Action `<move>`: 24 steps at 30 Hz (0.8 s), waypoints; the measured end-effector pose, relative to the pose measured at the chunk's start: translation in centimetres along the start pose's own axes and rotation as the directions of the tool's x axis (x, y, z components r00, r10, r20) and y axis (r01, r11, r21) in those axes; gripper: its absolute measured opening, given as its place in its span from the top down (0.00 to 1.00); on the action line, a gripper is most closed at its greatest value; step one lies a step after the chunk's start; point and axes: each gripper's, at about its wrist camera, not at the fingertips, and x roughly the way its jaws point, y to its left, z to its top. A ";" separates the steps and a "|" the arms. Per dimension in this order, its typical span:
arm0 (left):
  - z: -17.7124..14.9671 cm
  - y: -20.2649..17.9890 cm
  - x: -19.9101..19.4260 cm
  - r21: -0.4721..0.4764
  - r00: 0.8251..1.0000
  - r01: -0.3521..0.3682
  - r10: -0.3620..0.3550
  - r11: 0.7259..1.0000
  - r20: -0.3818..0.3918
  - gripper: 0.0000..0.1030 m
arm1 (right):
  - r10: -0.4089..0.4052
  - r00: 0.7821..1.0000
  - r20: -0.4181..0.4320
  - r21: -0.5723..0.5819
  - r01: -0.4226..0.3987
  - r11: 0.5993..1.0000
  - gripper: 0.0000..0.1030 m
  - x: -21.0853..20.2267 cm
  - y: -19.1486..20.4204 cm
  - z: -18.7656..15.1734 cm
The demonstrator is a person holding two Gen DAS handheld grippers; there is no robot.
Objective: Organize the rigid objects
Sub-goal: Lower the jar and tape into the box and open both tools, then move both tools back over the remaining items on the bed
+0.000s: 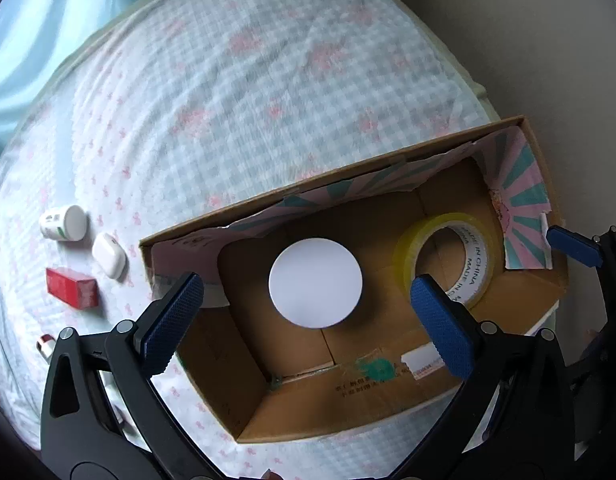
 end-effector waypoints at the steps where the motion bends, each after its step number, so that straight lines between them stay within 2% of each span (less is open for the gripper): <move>1: -0.1 0.0 -0.3 0.000 1.000 0.001 -0.001 1.000 0.003 0.00 | -0.006 1.000 0.004 0.002 0.006 1.000 0.00 -0.4 0.1 -0.3; 8: -1.1 -0.2 -3.7 0.006 0.999 -0.015 0.015 1.000 0.049 0.00 | -0.055 0.998 0.012 -0.050 0.055 0.997 0.00 -3.2 1.4 -0.5; 14: -2.9 1.0 -8.6 -0.014 0.995 -0.018 0.020 1.000 0.099 0.00 | -0.017 0.999 0.035 -0.047 0.019 0.999 0.00 -6.4 2.7 -0.2; 19: -5.9 3.8 -13.7 -0.075 0.984 -0.043 0.055 0.996 0.167 0.00 | -0.090 0.991 0.098 -0.059 0.096 0.994 0.00 -9.4 5.0 0.1; 24: -10.5 8.4 -17.4 -0.204 0.981 -0.006 0.046 0.979 0.191 0.00 | -0.050 0.992 0.120 -0.062 0.058 0.996 0.00 -11.5 7.8 0.5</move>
